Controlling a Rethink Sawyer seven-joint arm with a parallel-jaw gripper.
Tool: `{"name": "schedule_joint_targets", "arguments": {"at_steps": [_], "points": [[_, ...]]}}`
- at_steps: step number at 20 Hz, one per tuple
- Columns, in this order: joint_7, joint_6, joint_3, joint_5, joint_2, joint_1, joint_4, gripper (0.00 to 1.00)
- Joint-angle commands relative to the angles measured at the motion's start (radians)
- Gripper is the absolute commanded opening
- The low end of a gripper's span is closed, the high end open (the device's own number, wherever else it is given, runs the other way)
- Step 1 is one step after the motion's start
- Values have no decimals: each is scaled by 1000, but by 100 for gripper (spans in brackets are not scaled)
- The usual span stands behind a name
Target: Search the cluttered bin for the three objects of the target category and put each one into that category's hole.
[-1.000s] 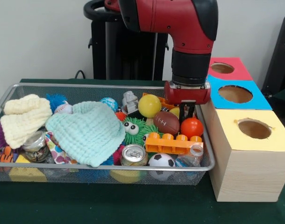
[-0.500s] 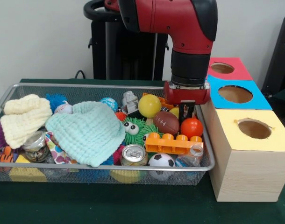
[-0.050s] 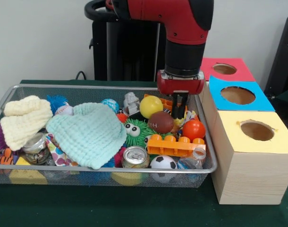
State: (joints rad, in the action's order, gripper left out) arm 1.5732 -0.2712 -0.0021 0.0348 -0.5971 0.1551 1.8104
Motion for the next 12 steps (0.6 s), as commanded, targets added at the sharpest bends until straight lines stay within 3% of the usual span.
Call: {"name": "schedule_joint_targets", "arguments": {"at_steps": [1,6,12], "points": [[61,-143,92,-13,-55,60,-32,0],[57,-156,111,-1,-81,76,-11,0],[77,-48,158,8,-24,106,22,0]]}}
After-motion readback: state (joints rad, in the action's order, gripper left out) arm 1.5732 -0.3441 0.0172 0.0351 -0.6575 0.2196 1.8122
